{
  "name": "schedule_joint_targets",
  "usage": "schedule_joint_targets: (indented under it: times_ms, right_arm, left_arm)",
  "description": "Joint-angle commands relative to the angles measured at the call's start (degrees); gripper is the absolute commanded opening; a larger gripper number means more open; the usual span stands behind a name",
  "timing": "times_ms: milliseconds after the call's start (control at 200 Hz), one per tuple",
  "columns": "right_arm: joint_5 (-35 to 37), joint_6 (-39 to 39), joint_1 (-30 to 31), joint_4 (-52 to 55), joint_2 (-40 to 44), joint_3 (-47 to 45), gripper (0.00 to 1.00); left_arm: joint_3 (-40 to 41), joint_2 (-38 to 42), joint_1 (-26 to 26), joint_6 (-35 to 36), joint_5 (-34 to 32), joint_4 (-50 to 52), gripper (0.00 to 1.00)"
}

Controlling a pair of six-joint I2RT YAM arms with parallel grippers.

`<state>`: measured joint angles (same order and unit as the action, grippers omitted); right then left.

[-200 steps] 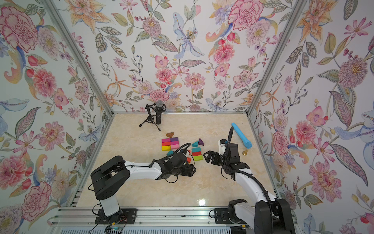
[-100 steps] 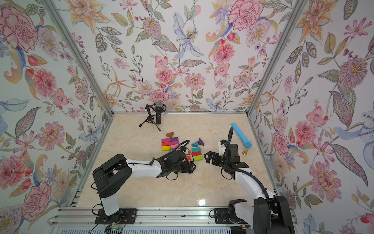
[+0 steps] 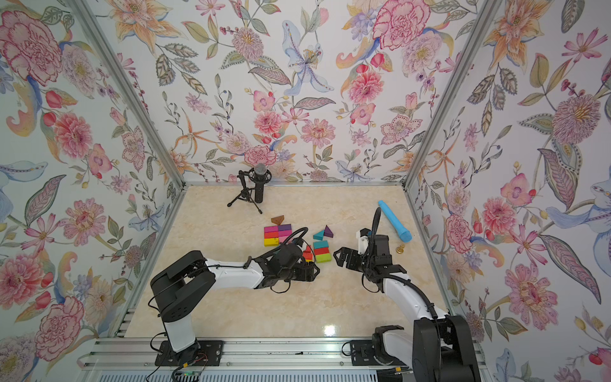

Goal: Assemble a piece of candy with building blocks
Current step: Assemble the building block at the center of the board, then assemble the building blocks at the center of the board.

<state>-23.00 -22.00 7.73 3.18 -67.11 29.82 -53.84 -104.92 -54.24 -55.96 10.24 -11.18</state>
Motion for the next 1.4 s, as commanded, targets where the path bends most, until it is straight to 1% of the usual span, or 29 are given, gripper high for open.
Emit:
schedule_joint_targets:
  times_ms: [0, 140, 245, 315, 425, 555, 655, 821, 1036, 1151, 1396]
  right_arm:
    - [-2.0, -2.0, -0.2, -7.7, -1.4, -1.7, 1.0]
    - [-4.2, -6.7, -0.2, -21.0, -6.3, -3.2, 1.0]
    - [-3.8, -10.0, 0.1, -29.5, -10.2, -4.3, 1.0]
    - [-3.3, -10.8, 0.4, -32.2, -12.8, -4.1, 1.0]
    - [-2.6, -11.2, 0.7, -35.1, -15.8, -3.8, 1.0]
    - [-3.4, -12.3, 0.9, -39.5, -19.2, -3.5, 1.0]
    - [-4.4, -12.9, 1.2, -41.8, -21.7, -2.8, 1.0]
    - [-6.5, -14.0, 1.4, -45.7, -25.7, -1.7, 1.0]
    - [-7.6, -14.6, 3.7, -48.3, -30.6, 0.5, 1.0]
    - [-6.7, -15.5, 5.1, -49.2, -33.2, 1.8, 1.0]
    - [-1.0, -16.0, 8.4, -48.7, -35.1, 3.4, 1.0]
  left_arm:
    - [2.5, 5.3, 1.0, -2.0, -1.9, -1.8, 0.8]
    - [5.5, 7.6, 1.3, -4.7, -4.7, -8.2, 0.8]
    - [7.3, 7.8, 1.4, -8.6, -8.2, -14.4, 0.81]
    - [7.8, 7.9, 1.1, -10.8, -11.3, -17.0, 0.81]
    - [8.6, 8.1, 0.8, -13.4, -16.2, -18.2, 0.81]
    - [9.3, 7.5, 0.8, -16.7, -20.5, -20.9, 0.82]
    - [7.8, 5.7, 0.7, -17.9, -21.8, -22.6, 0.81]
    - [5.6, 3.9, 0.4, -19.1, -23.4, -22.4, 0.81]
    - [5.0, 6.3, 0.3, -17.3, -24.3, -19.9, 0.81]
    - [5.9, 8.1, 0.3, -16.8, -24.6, -19.3, 0.81]
    - [7.4, 10.6, 0.5, -15.9, -24.1, -18.7, 0.81]
